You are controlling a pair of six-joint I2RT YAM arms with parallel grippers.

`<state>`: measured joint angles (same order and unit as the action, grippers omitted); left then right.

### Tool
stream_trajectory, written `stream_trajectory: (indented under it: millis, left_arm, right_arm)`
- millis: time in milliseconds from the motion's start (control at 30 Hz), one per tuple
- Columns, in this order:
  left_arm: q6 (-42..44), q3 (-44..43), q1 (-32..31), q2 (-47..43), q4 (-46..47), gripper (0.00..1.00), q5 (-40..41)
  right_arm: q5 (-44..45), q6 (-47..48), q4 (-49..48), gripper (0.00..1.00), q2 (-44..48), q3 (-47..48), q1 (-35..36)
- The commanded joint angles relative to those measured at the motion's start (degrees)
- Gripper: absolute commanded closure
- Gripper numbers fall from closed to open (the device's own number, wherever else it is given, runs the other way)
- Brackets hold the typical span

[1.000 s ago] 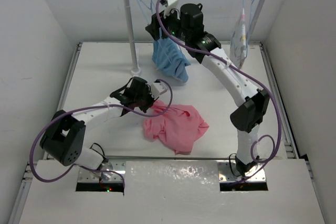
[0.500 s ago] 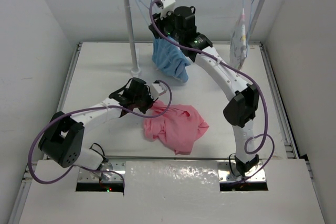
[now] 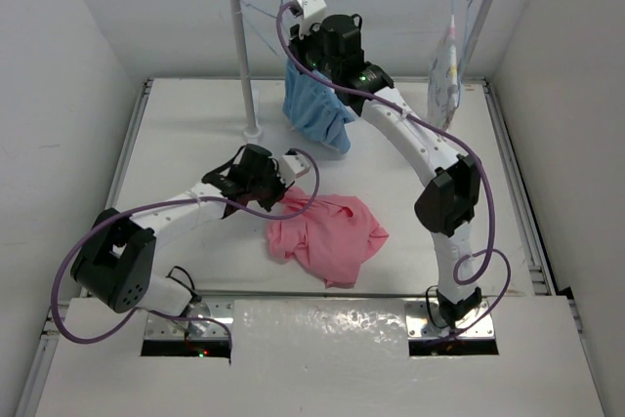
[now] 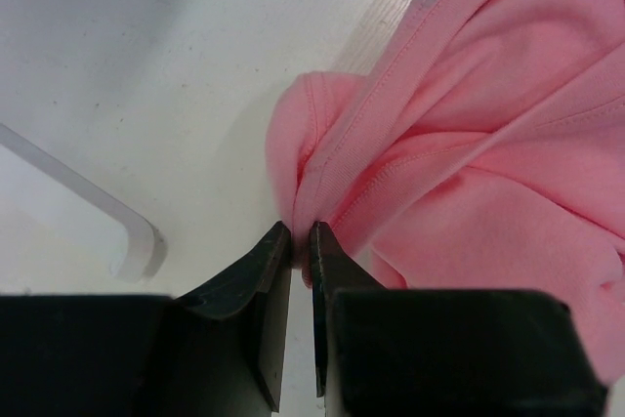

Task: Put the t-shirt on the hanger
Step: Pick up the hanger from the clothesline.

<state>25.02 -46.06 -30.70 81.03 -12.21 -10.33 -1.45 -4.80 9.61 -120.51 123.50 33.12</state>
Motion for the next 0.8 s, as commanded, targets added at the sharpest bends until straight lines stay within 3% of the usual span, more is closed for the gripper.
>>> stream_trajectory:
  millis: [0, 433, 600, 700, 767]
  left_arm:
    - [-0.1, 0.2, 0.6, -2.4, 1.7, 0.89, -1.1]
    - [0.5, -0.2, 0.5, -3.0, 1.2, 0.89, -1.3]
    - [0.9, -0.2, 0.6, -3.1, 1.0, 0.88, -1.3]
    - [1.4, -0.4, 0.5, -3.3, 0.7, 0.83, -1.3]
    - [2.7, -0.8, 0.5, -3.5, 0.0, 0.74, -2.0]
  right_arm:
    - [-0.2, 0.6, -0.8, 0.99, 4.3, -0.5, 0.0]
    - [2.9, 0.1, -6.1, 1.00, 14.4, -9.7, 0.2]
    - [3.1, 1.5, -1.5, 1.00, 16.7, -10.6, 0.1]
    - [0.7, 2.0, 0.1, 1.00, 21.0, -18.4, 0.1]
    - [-2.5, 2.6, 0.9, 1.00, 25.2, -22.3, 0.1]
